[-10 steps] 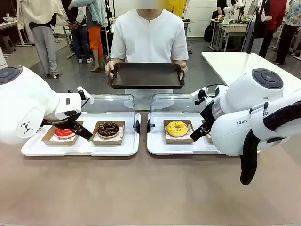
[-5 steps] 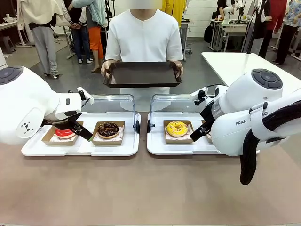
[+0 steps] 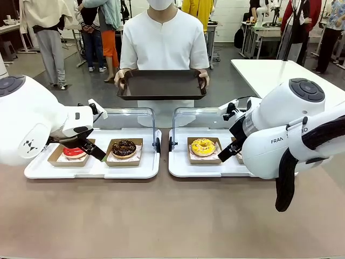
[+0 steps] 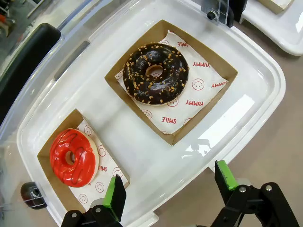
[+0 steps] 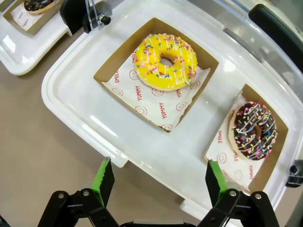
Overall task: Provide the desired donut to the person.
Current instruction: Pick up and lift the Paper togo box containing the Donut pointed at by the person.
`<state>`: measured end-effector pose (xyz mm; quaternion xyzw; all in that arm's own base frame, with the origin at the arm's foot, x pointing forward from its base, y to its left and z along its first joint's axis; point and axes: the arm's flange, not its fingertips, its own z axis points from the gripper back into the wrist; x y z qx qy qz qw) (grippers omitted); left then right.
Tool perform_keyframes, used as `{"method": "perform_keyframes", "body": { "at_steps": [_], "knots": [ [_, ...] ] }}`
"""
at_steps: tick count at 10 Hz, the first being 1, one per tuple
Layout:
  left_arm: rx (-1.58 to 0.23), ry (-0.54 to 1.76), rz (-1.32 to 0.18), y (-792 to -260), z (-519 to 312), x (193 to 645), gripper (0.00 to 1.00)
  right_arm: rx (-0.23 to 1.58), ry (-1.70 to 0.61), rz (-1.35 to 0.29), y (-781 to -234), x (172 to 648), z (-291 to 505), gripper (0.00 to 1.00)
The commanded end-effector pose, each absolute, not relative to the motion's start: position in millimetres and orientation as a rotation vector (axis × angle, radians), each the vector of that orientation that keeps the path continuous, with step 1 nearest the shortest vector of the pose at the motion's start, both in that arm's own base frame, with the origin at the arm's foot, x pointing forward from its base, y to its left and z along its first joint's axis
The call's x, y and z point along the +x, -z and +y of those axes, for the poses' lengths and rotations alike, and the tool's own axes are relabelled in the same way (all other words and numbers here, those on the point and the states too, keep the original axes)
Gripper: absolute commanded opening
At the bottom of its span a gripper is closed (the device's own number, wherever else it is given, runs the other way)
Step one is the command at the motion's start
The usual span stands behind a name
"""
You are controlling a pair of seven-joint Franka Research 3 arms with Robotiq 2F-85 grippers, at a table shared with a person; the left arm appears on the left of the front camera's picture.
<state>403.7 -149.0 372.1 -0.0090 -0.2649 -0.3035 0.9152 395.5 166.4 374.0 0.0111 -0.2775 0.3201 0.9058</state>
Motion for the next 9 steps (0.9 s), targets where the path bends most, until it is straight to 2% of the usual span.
{"method": "perform_keyframes", "body": {
  "at_steps": [1, 5, 6, 7, 9],
  "knots": [
    [-0.018, 0.625, -0.545, -372, -149, 404, 1.00, 0.023, -0.662, -0.573, -374, 395, 167, 1.00],
    [-0.018, 0.625, -0.545, -372, -149, 404, 1.00, 0.023, -0.661, -0.573, -374, 395, 166, 1.00],
    [0.048, 0.681, -0.525, -399, -139, 398, 1.00, -0.033, -0.651, -0.591, -408, 381, 156, 1.00],
    [0.087, 0.690, -0.526, -436, -129, 370, 1.00, -0.058, -0.674, -0.578, -439, 362, 143, 1.00],
    [0.108, 0.735, -0.507, -500, -114, 371, 1.00, -0.060, -0.687, -0.596, -498, 344, 135, 1.00]
  ]
}}
